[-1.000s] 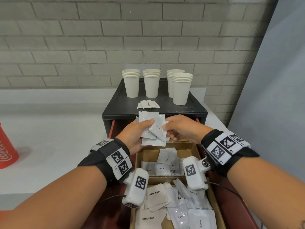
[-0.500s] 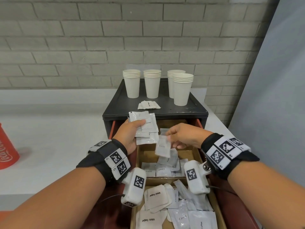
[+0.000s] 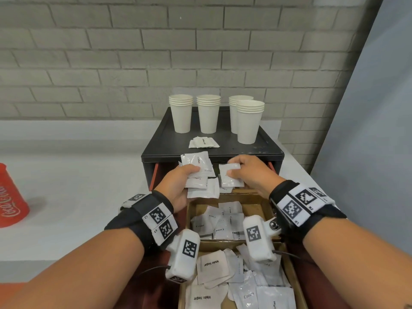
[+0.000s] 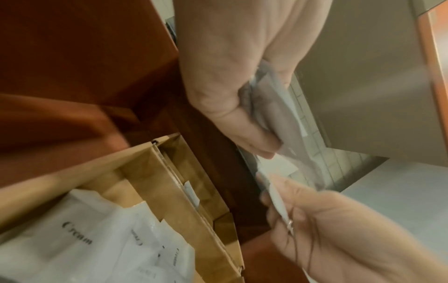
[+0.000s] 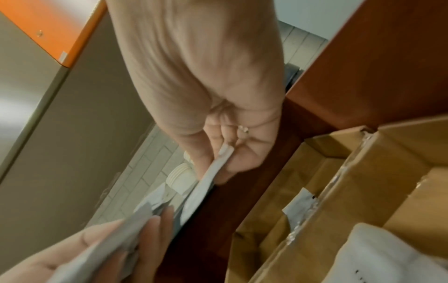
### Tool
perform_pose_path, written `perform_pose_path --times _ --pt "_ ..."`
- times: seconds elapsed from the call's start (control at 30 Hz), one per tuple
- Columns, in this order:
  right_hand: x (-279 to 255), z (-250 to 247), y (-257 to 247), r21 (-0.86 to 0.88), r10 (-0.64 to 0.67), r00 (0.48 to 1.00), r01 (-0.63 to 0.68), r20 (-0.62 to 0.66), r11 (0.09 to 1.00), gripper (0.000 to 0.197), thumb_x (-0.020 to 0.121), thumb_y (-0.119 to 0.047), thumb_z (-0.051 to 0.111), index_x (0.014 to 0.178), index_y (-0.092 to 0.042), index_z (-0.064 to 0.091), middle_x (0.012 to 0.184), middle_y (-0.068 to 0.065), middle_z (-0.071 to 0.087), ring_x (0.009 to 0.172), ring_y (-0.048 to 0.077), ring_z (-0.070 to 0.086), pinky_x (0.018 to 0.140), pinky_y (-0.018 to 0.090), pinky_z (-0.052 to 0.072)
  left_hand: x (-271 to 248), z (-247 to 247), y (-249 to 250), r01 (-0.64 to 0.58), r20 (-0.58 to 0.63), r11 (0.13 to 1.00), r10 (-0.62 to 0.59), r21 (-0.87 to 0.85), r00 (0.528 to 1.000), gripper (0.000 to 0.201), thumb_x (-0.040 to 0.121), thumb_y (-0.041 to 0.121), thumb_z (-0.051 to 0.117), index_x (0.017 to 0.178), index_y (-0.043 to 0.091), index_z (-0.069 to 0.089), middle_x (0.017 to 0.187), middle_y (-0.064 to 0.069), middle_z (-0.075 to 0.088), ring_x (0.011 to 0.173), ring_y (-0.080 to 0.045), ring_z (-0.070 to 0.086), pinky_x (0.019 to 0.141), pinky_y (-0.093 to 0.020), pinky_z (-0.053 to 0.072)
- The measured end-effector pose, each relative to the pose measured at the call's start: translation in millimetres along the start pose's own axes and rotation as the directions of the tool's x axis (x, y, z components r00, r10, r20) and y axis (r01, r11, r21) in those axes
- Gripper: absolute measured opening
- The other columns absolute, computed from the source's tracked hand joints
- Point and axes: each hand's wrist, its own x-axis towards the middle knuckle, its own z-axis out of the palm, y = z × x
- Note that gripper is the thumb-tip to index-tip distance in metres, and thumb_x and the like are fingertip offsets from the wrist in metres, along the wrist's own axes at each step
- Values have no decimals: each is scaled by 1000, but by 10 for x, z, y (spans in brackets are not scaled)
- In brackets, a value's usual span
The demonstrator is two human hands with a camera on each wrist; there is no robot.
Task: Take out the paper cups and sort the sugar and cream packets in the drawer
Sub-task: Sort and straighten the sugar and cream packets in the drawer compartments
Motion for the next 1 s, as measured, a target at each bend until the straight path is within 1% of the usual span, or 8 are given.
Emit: perform_pose_path --times 0.2,0.37,0.43,0.63,0.7,0.77,0.87,1.0 --pt "-33 126 -97 -70 1 1000 1 22 998 34 99 -30 42 123 -9 54 112 8 57 105 21 54 100 37 45 -5 34 -40 43 1 993 -43 106 999 31 92 1 46 121 10 50 102 -17 65 85 -29 65 76 -44 53" --pt "-9 163 -164 -84 -186 982 185 -13 979 31 91 -18 60 121 -19 58 111 0 57 91 9 56 73 17 46 -28 92 -87 19 98 981 -38 194 994 31 91 -3 47 117 12 54 111 -19 65 91 -29 65 84 -44 52" --pt "16 122 -158 -49 -191 977 187 -95 981 23 90 -13 60 112 -18 62 110 -1 58 93 10 56 77 21 51 -33 74 -80 21 93 978 -41 207 995 28 91 -4 47 112 13 54 108 -18 64 90 -28 64 82 -44 52" --pt "30 -47 -59 -9 44 989 -46 -140 999 20 94 -10 53 110 -7 64 77 1 51 61 10 42 54 18 40 5 -25 -33 45 -42 981 -38 187 998 33 91 -1 51 121 13 50 114 -17 62 94 -30 64 82 -45 53" --pt "57 -41 -22 18 143 980 -142 -137 990 23 94 -9 53 115 -4 61 83 7 56 65 12 49 65 20 47 12 -29 -31 49 -71 982 -37 181 997 40 91 1 53 129 14 47 122 -17 61 98 -30 64 82 -44 53" --pt "79 -4 20 72 190 974 -182 -127 981 35 93 -8 55 128 -5 53 112 11 60 91 17 61 88 25 51 9 -26 -35 49 -79 983 -35 180 996 38 92 2 53 127 14 48 122 -16 61 95 -29 65 81 -43 54" --pt "101 79 45 9 163 982 -163 -92 987 40 96 -18 52 134 -5 47 130 13 53 116 27 55 101 38 46 12 -14 -46 58 -71 978 -44 203 997 27 92 2 53 114 16 52 112 -14 64 90 -27 65 80 -41 53" --pt "50 196 -48 49 98 993 -101 64 994 34 92 -29 57 125 -19 53 114 7 56 86 16 57 73 24 52 -20 59 -61 63 -15 968 -61 243 998 16 92 1 52 96 17 54 92 -12 65 80 -24 64 72 -38 53"
